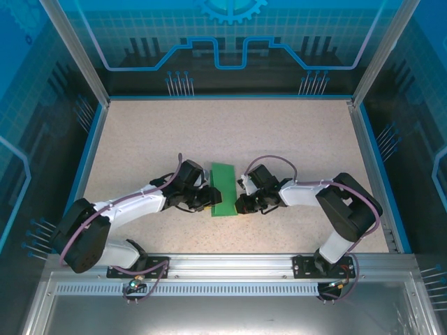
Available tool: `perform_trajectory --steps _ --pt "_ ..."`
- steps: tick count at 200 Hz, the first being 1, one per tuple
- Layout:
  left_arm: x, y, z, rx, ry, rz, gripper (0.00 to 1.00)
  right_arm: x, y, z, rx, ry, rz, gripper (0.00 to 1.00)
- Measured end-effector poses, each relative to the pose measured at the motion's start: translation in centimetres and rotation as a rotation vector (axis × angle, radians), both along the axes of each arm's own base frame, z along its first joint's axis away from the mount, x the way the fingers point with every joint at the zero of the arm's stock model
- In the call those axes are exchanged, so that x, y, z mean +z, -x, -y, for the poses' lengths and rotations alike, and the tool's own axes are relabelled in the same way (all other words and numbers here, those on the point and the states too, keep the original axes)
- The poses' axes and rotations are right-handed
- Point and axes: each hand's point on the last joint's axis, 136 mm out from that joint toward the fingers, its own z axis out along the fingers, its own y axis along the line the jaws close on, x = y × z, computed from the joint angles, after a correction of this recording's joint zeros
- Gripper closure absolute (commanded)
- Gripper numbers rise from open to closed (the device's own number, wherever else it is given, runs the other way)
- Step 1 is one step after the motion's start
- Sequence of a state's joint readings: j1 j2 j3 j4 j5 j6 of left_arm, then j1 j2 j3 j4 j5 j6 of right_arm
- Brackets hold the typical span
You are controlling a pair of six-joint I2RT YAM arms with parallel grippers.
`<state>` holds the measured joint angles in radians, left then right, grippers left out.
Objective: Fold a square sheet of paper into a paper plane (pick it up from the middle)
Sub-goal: Fold the triangle a second time at the center of the table.
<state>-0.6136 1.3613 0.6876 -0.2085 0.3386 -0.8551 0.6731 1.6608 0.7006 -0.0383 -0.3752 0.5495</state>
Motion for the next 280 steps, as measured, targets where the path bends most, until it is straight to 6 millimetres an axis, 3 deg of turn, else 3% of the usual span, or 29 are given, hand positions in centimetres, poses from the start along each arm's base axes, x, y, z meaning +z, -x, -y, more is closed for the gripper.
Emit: perform_trajectory --steps 130,177,280 --pt "-0.4 2.2 1.1 -0.061 -0.016 -0.026 0.70 0.0 0.0 0.0 0.000 -0.003 0.004 0.93" --pt "-1.4 2.9 0.6 -0.061 -0.052 -0.042 0.71 0.0 0.0 0.0 -0.001 -0.004 0.006 0.94" --pt "-2.1 3.4 -0.2 -0.056 -0.104 -0.061 0.90 0.0 0.0 0.0 -0.001 -0.005 0.008 0.94"
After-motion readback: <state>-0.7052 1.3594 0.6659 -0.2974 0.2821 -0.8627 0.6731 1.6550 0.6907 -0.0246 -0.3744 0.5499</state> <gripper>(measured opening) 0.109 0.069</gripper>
